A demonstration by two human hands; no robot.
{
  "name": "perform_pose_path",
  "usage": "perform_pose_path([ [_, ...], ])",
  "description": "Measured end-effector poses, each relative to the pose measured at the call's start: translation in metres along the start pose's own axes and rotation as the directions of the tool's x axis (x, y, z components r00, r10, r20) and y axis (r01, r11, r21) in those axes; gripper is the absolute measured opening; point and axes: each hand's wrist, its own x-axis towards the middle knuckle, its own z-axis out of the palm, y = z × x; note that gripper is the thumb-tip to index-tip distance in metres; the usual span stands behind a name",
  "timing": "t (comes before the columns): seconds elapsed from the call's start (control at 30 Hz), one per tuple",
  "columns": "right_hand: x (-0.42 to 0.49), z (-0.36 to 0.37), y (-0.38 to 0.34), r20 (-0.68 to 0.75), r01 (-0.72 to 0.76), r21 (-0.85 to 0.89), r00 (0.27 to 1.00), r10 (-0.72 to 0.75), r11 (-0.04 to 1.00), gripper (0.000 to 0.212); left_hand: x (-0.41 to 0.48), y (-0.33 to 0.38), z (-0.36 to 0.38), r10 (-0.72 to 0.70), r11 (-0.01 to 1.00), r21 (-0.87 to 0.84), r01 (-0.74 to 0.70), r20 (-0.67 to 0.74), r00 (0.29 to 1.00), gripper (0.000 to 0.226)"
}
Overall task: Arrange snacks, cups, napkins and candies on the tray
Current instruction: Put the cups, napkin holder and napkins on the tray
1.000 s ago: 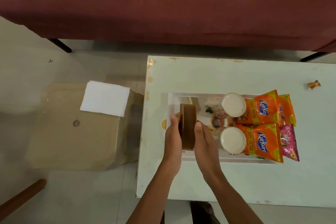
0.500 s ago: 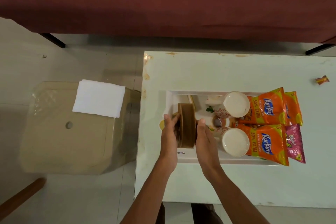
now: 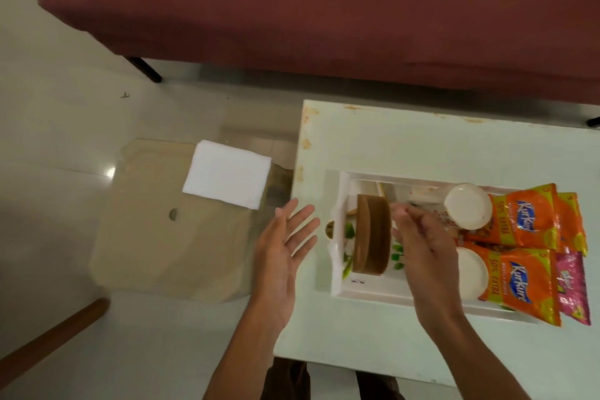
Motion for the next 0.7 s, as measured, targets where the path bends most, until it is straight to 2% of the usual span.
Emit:
perform_pose_path([
  [0.23,-0.005,0.079,-0.025,0.208,0.042,-0.141,0.978,-0.012,0.989,0.012,-0.002,0.057,-0.087,0.13,0.991,0.023,-0.128,-0.243,0.961,0.029],
  [0.37,0.009,0.141,-0.017,0.312,0.028,-0.282,0.948,0.064,0.959,0.031,0.014,0.073,-0.125,0.131,0.991,0.055,-0.12,-0.296,0.946,0.024],
  [0.53,0.029,0.2,0.001,0.265,-0.116,-0.321,0.942,0.207,0.94,0.063,0.038,0.082,-0.142,0.075,0.996,0.073,-0.056,-0.293,0.953,0.025],
  [0.7,0.039,0.232,0.007,0.227,-0.198,-0.22,0.942,0.248,0.955,0.045,0.047,0.079,-0.143,0.023,0.997,0.082,-0.004,-0.244,0.97,0.022],
])
